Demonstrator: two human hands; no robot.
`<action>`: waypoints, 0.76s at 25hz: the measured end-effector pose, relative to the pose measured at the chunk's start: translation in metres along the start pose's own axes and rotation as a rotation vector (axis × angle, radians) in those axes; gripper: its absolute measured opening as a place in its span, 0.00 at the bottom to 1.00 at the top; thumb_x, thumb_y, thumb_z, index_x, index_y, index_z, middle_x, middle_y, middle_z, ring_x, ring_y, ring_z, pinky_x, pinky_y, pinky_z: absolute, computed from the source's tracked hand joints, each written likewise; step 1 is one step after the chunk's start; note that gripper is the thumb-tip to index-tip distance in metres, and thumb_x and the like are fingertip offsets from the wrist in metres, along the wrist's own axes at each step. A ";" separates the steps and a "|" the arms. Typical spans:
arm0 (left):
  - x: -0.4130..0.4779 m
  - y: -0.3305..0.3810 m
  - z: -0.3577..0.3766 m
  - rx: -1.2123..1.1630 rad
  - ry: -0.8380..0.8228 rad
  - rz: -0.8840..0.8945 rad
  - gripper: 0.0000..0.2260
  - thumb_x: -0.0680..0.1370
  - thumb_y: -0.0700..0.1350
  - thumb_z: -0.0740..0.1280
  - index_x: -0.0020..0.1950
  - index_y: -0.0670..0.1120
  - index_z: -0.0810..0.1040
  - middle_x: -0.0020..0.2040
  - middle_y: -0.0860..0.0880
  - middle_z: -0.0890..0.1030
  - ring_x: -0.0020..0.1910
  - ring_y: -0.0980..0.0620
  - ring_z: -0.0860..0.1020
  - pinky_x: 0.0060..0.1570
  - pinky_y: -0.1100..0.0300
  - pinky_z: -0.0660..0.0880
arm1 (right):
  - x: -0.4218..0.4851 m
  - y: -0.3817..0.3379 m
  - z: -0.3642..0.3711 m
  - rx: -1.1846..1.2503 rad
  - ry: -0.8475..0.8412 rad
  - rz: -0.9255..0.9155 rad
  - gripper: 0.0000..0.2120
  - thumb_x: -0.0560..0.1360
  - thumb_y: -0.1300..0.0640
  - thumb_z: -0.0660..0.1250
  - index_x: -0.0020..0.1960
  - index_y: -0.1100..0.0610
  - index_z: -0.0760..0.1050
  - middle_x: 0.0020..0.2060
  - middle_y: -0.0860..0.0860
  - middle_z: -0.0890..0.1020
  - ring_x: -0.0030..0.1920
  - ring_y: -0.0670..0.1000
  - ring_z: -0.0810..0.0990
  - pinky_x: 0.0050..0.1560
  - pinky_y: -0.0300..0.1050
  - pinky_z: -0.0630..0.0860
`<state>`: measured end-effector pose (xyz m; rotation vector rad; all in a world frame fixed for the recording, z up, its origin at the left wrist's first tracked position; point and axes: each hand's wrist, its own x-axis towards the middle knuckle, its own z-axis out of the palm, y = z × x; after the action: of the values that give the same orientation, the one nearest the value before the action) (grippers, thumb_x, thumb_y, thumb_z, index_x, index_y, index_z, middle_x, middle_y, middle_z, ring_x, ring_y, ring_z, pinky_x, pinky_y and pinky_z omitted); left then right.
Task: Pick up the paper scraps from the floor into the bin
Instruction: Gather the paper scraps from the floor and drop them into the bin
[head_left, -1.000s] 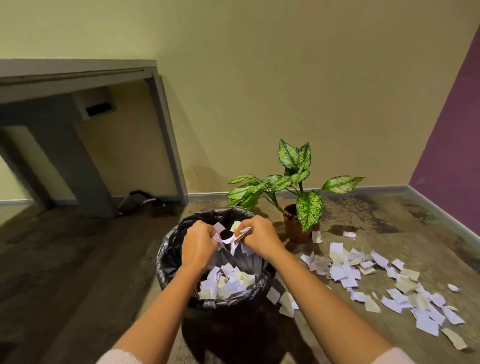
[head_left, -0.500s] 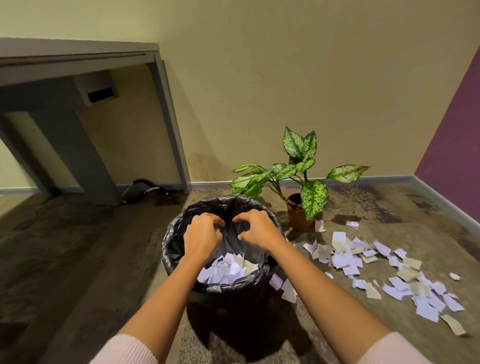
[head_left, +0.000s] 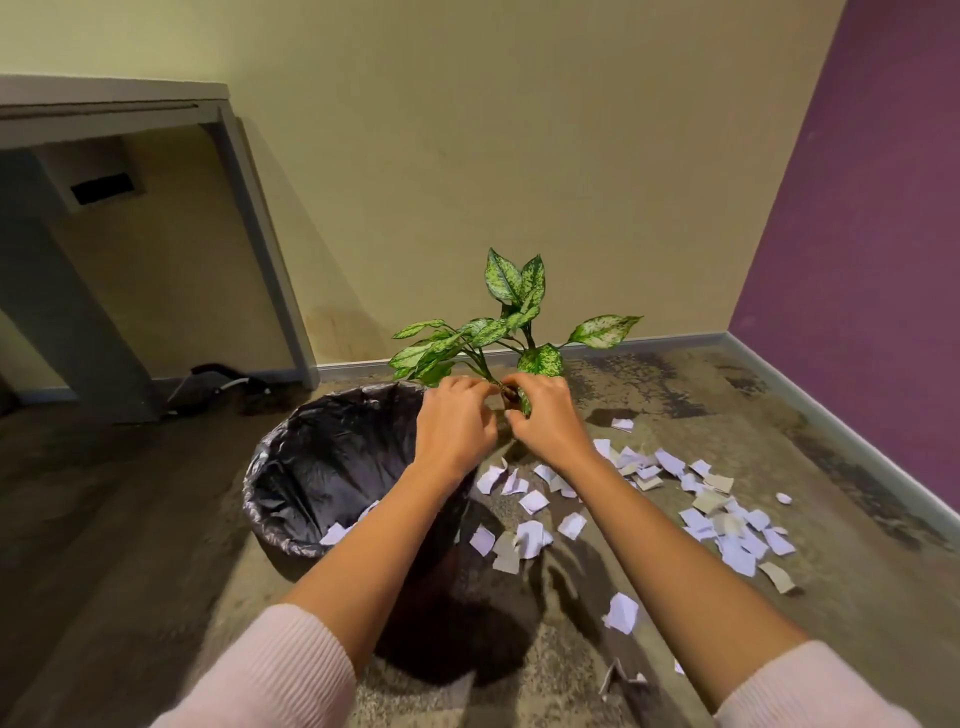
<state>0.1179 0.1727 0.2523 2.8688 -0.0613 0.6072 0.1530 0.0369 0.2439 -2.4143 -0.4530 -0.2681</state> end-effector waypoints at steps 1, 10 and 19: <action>0.000 0.014 0.006 -0.005 -0.008 0.026 0.17 0.75 0.48 0.63 0.62 0.51 0.78 0.60 0.52 0.80 0.62 0.49 0.73 0.57 0.53 0.70 | -0.005 0.012 -0.007 -0.017 0.010 0.025 0.20 0.74 0.58 0.66 0.66 0.51 0.71 0.61 0.53 0.77 0.66 0.54 0.67 0.60 0.55 0.73; -0.045 0.102 0.093 -0.059 -0.220 0.184 0.19 0.75 0.46 0.61 0.66 0.52 0.76 0.61 0.52 0.79 0.64 0.48 0.72 0.59 0.53 0.70 | -0.092 0.130 -0.026 -0.145 0.002 0.279 0.20 0.73 0.59 0.63 0.64 0.51 0.73 0.59 0.55 0.79 0.65 0.57 0.68 0.56 0.53 0.75; -0.107 0.132 0.176 -0.106 -0.477 0.229 0.20 0.77 0.45 0.63 0.69 0.51 0.73 0.65 0.48 0.78 0.66 0.46 0.71 0.62 0.51 0.68 | -0.184 0.224 0.005 -0.163 -0.084 0.502 0.21 0.74 0.61 0.64 0.65 0.49 0.73 0.60 0.54 0.77 0.67 0.55 0.67 0.58 0.51 0.75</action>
<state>0.0785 0.0063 0.0777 2.8535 -0.4822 -0.0589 0.0715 -0.1689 0.0565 -2.6079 0.1533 0.0198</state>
